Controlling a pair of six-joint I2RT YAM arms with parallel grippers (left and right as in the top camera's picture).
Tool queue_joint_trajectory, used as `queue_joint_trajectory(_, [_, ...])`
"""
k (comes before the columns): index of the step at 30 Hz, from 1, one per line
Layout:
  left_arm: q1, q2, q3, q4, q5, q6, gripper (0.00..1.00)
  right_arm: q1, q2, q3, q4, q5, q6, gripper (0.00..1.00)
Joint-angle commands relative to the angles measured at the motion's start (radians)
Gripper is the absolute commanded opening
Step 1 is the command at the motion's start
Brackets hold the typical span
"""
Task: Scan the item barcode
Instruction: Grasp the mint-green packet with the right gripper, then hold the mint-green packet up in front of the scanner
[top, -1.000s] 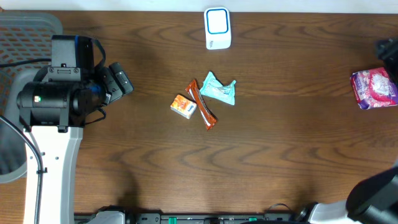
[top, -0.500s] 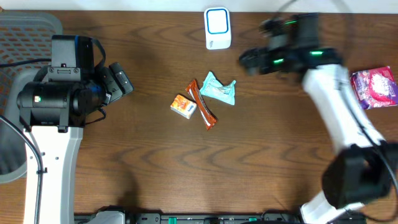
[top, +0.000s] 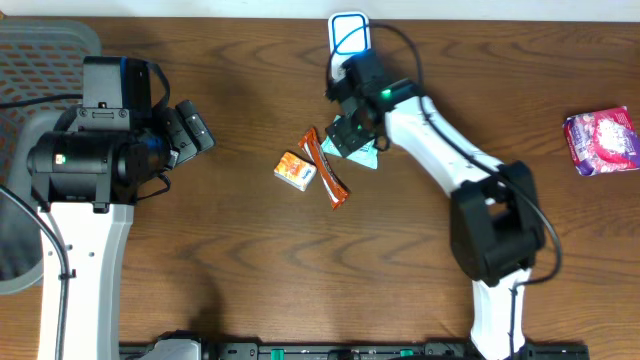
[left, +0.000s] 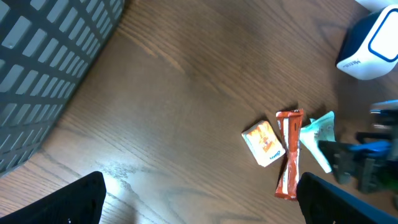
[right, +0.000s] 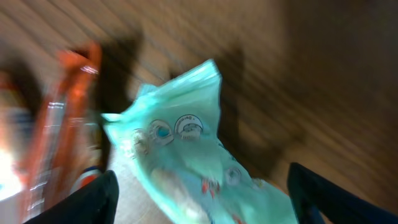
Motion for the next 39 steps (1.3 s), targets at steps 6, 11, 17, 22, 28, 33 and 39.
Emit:
queue_joint_trajectory(6, [0.004,0.005,0.004,-0.003,-0.013,0.014,0.98,0.016,0.145,0.014,-0.065,0.098,-0.122,0.61])
queue_joint_trajectory(11, [0.004,0.005,0.004,-0.003,-0.013,0.014,0.98,0.014,0.146,0.017,-0.105,0.099,-0.095,0.32])
queue_joint_trajectory(17, [0.004,0.005,0.004,-0.003,-0.013,0.014,0.98,0.005,0.115,0.105,-0.161,0.12,0.139,0.11])
queue_joint_trajectory(22, [0.004,0.005,0.004,-0.003,-0.013,0.014,0.98,-0.017,0.09,0.309,-0.285,0.1,0.425,0.04])
queue_joint_trajectory(28, [0.004,0.005,0.004,-0.003,-0.013,0.014,0.98,-0.06,0.089,0.447,-0.376,-0.254,0.624,0.02])
queue_joint_trajectory(33, [0.004,0.005,0.004,-0.003,-0.013,0.014,0.98,-0.109,0.089,0.447,-0.581,-0.732,0.885,0.05])
queue_joint_trajectory(39, [0.004,0.005,0.004,-0.003,-0.013,0.014,0.98,-0.155,0.089,0.447,-0.781,-1.006,0.892,0.04])
